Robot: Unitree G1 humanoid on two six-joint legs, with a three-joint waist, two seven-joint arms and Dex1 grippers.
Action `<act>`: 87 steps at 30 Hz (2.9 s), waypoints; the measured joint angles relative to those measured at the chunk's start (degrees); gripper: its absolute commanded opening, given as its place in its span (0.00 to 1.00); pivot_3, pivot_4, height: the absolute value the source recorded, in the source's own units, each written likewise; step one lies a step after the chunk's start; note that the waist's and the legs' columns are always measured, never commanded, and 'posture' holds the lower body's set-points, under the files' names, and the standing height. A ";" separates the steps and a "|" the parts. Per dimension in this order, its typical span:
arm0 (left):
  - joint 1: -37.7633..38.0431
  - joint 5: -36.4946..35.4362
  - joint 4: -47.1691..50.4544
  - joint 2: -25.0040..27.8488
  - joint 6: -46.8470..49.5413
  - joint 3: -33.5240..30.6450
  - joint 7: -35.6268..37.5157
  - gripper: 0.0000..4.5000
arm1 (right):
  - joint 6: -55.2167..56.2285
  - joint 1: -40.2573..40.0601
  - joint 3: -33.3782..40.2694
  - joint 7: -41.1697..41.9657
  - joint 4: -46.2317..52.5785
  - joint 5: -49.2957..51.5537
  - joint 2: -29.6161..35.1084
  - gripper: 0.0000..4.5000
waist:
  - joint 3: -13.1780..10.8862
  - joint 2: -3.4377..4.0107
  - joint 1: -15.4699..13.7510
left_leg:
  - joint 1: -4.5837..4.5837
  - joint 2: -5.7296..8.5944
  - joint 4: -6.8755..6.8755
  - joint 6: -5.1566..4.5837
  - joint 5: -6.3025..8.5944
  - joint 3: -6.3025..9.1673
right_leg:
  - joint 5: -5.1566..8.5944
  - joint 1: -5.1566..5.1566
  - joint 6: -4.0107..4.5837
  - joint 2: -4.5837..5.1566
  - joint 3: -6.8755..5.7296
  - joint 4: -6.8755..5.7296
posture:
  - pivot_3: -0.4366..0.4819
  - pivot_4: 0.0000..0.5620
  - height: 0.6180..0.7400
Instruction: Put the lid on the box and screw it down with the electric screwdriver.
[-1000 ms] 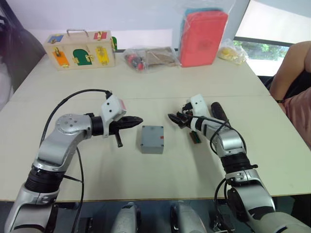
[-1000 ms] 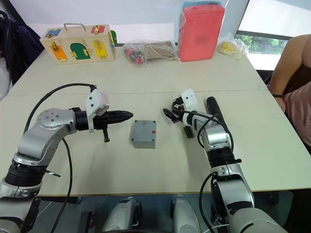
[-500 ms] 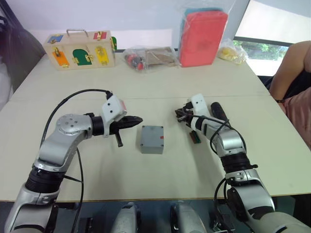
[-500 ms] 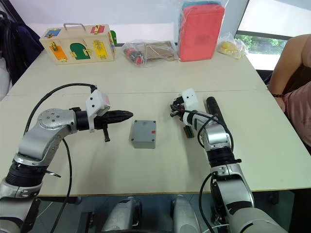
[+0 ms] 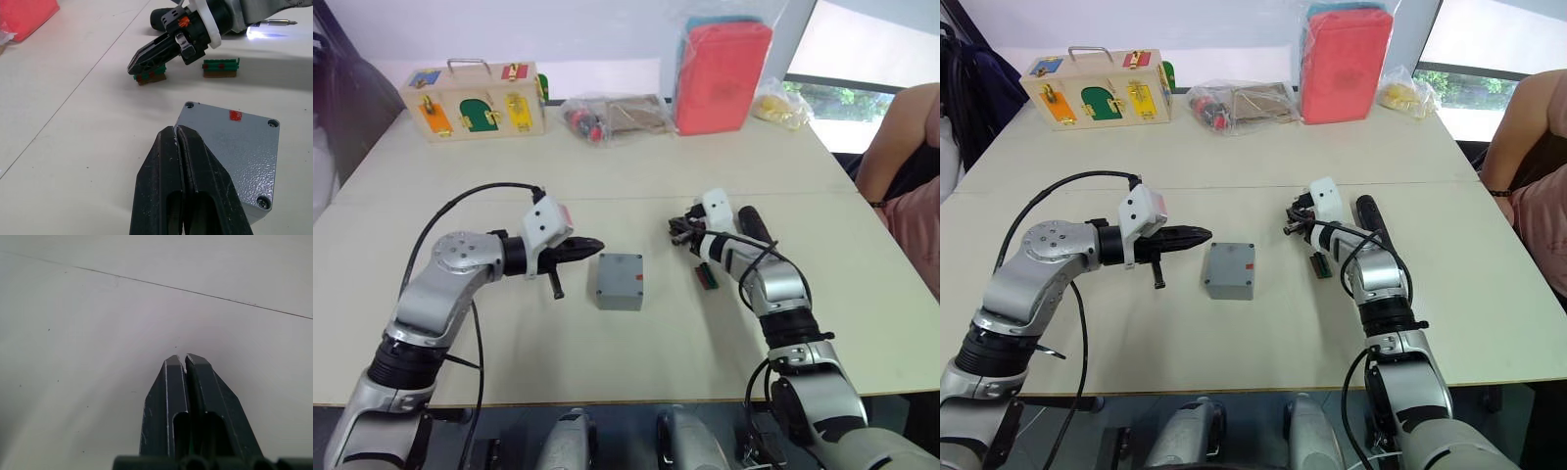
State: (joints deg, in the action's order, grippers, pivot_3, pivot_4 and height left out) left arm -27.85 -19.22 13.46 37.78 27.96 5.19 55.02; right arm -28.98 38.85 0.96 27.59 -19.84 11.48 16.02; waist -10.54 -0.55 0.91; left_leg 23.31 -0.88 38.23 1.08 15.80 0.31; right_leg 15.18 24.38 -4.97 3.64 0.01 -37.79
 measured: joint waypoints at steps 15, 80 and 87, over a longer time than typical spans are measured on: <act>-0.06 -0.08 -0.66 -0.11 -0.02 0.13 0.20 0.00 | -21.32 -3.19 -1.66 10.58 32.85 13.41 8.34 0.02 | -0.01 0.01 -0.13 | 0.00 -0.01 0.00 -0.01 0.00 0.04 | 0.00 0.00 0.00 -0.01 -0.01 0.01 | 0.48 0.27 0.92; 2.06 -3.94 3.35 0.98 2.41 0.06 -0.05 0.00 | -34.25 1.89 -7.09 12.72 40.49 15.31 23.51 0.99 | -0.01 0.00 -0.44 | 0.04 0.02 0.01 -0.01 0.01 0.05 | 0.00 0.00 0.00 0.03 -0.05 0.08 | 0.48 0.27 0.92; 2.01 -6.27 3.87 0.28 2.64 -0.06 0.67 0.00 | -42.23 2.65 -7.39 14.90 37.46 14.30 38.12 0.99 | -0.02 0.00 -0.04 | 0.03 -0.01 -0.03 -0.02 0.01 0.04 | 0.01 0.01 0.01 -0.03 -0.01 0.13 | 0.48 0.27 0.92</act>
State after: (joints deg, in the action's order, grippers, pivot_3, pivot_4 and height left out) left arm -25.83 -25.49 17.33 38.06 30.60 5.13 55.69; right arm -71.21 41.50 -6.42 42.49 17.63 25.78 54.13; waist -10.55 -0.54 0.87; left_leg 23.34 -0.90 38.20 1.06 15.81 0.36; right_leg 15.18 24.39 -4.96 3.61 -0.01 -37.66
